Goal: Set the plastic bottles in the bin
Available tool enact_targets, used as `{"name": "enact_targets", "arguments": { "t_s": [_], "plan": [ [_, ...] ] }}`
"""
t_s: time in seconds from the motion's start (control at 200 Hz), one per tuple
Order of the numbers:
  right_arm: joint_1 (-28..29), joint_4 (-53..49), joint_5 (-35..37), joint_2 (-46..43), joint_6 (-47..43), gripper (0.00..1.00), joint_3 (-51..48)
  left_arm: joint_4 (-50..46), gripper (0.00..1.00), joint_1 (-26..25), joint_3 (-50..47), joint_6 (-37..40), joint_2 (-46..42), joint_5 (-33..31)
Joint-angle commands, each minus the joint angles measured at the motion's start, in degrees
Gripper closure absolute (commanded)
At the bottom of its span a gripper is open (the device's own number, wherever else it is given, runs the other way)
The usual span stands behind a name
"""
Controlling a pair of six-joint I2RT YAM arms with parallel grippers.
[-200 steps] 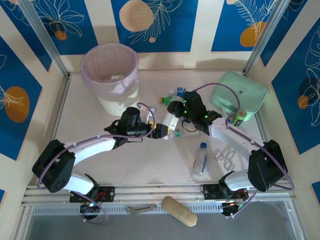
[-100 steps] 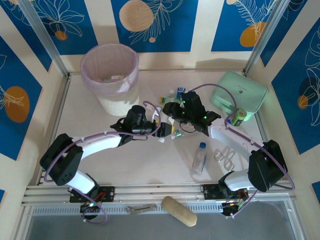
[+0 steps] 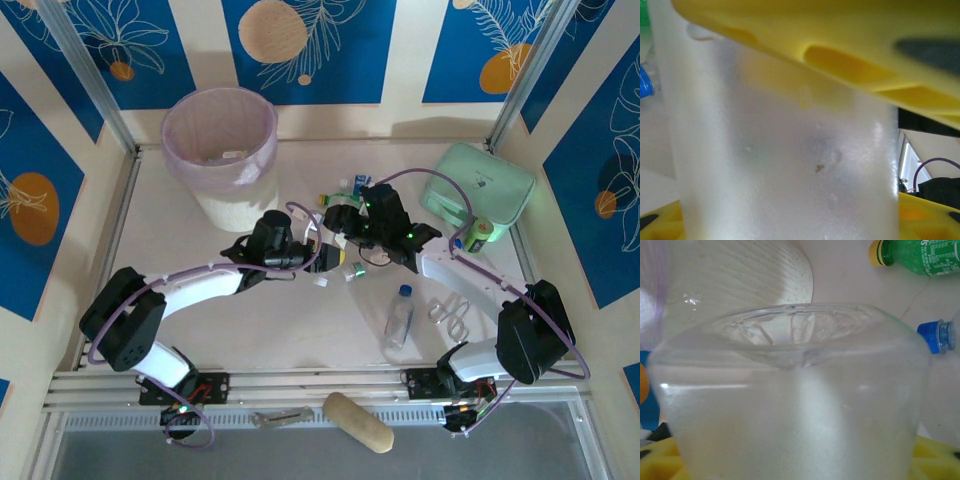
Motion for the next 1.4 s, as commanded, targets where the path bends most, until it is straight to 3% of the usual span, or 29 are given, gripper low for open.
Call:
{"name": "enact_targets", "arguments": {
  "t_s": [0.0, 0.3, 0.49, 0.955, 1.18, 1.396],
  "plan": [
    [-0.44, 0.76, -2.99, -1.59, 1.27, 0.25, 0.19, 0.44, 0.54, -0.52, 0.19, 2.01, -2.24, -2.81],
    [-7.68, 2.26, -4.95, -7.01, 4.14, 0.18, -3.87, -5.37, 0.54, 0.19, 0.41, 3.83, -3.87, -7.94],
    [-10.99, 0.87, -2.01, -13.40, 4.05, 0.16, -7.44, -17.87, 0.54, 2.12, 6.62, 13.60, -5.47, -12.30],
    [-12.19, 2.03, 2.01, -17.99, 5.71, 0.14, -14.79, -45.52, 0.54, 9.25, 45.93, 41.18, 0.02, -21.92],
    [-12.29, 2.00, 1.66, -18.11, 5.24, 0.14, -15.94, -49.38, 0.55, 17.74, 59.08, 47.50, 3.54, -24.98],
    [-12.76, 1.51, 1.57, -19.21, 5.04, 0.13, -16.73, -49.07, 0.56, 24.34, 63.41, 52.03, 6.52, -27.29]
  ]
}}
